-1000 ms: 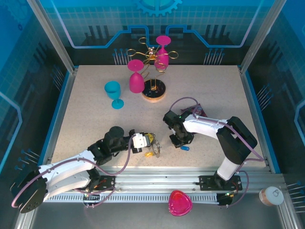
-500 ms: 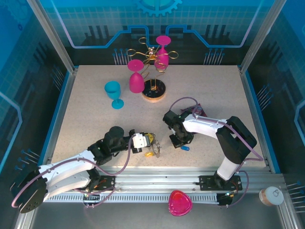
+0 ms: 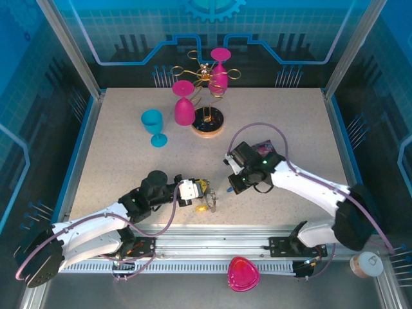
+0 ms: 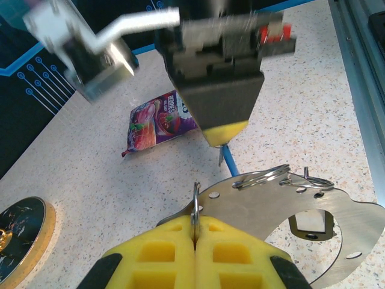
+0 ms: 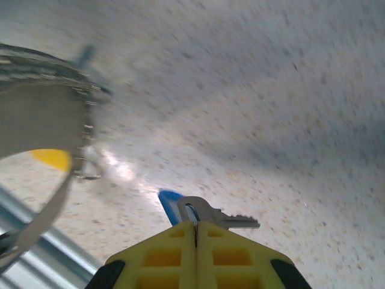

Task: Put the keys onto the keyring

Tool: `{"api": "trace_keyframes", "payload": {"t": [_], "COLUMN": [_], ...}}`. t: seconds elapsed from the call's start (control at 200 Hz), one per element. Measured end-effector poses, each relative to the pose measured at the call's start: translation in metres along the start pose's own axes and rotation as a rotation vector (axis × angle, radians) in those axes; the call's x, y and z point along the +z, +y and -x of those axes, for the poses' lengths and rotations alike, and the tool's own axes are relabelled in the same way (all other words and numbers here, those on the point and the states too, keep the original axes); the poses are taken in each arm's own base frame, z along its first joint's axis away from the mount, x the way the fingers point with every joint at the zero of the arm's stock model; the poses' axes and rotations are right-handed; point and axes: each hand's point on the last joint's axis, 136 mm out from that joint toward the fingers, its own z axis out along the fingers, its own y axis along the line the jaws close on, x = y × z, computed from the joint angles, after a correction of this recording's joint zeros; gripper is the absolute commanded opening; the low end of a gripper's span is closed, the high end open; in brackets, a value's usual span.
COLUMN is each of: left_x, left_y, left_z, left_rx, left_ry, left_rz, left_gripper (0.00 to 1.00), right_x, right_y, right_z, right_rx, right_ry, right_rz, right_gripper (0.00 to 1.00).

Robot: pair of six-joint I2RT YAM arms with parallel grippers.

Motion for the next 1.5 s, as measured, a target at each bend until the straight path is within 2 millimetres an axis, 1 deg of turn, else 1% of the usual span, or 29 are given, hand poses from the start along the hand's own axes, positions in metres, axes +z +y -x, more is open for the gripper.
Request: {"api": "trace_keyframes", "payload": {"t": [0.19, 0.32, 0.39, 0.46, 0.625, 0.735, 0.915, 0.995, 1.086, 1.201, 1.351, 1.426, 1.501], "left_x": [0.000, 0.000, 0.000, 0.000, 0.000, 0.000, 0.000, 0.000, 0.000, 0.000, 0.000, 0.000, 0.000], "left_y": [0.002, 0.004, 0.004, 0.004, 0.004, 0.004, 0.004, 0.004, 0.004, 0.004, 0.003, 0.002, 0.001], "left_z": [0.001, 0.000, 0.000, -0.001, -0.001, -0.001, -0.001, -0.001, -0.001, -0.001, -0.001, -0.001, -0.001], "left_rx": [0.001, -0.006, -0.011, -0.026, -0.034, -0.033, -0.032, -0.030, -0.030, -0.030, -0.030, -0.031, -0.032], "left_ry": [-0.002, 0.003, 0.005, 0.006, 0.005, 0.005, 0.007, 0.007, 0.007, 0.007, 0.007, 0.006, 0.007], "left_rz": [0.010, 0.019, 0.021, 0.021, 0.021, 0.021, 0.022, 0.021, 0.021, 0.020, 0.018, 0.012, 0.004], "left_gripper": [0.00, 0.00, 0.00, 0.00, 0.00, 0.00, 0.00, 0.00, 0.00, 0.00, 0.00, 0.00, 0.00], "right_x": [-0.028, -0.053, -0.064, -0.068, -0.064, -0.064, -0.057, -0.057, -0.059, -0.058, -0.048, -0.045, -0.047], "right_y": [0.034, 0.061, 0.071, 0.078, 0.085, 0.086, 0.077, 0.074, 0.075, 0.079, 0.084, 0.086, 0.090], "right_z": [0.007, 0.014, 0.018, 0.019, 0.011, 0.009, 0.004, 0.004, 0.004, 0.008, 0.013, 0.017, 0.026], "right_rx": [-0.155, -0.251, -0.292, -0.325, -0.376, -0.413, -0.489, -0.522, -0.558, -0.590, -0.611, -0.614, -0.618], "right_ry": [-0.182, -0.305, -0.354, -0.378, -0.376, -0.379, -0.348, -0.340, -0.336, -0.337, -0.335, -0.340, -0.370], "right_rz": [0.204, 0.348, 0.403, 0.442, 0.490, 0.482, 0.352, 0.300, 0.271, 0.262, 0.257, 0.257, 0.263], "right_gripper": [0.00, 0.00, 0.00, 0.00, 0.00, 0.00, 0.00, 0.00, 0.00, 0.00, 0.00, 0.00, 0.00]}}
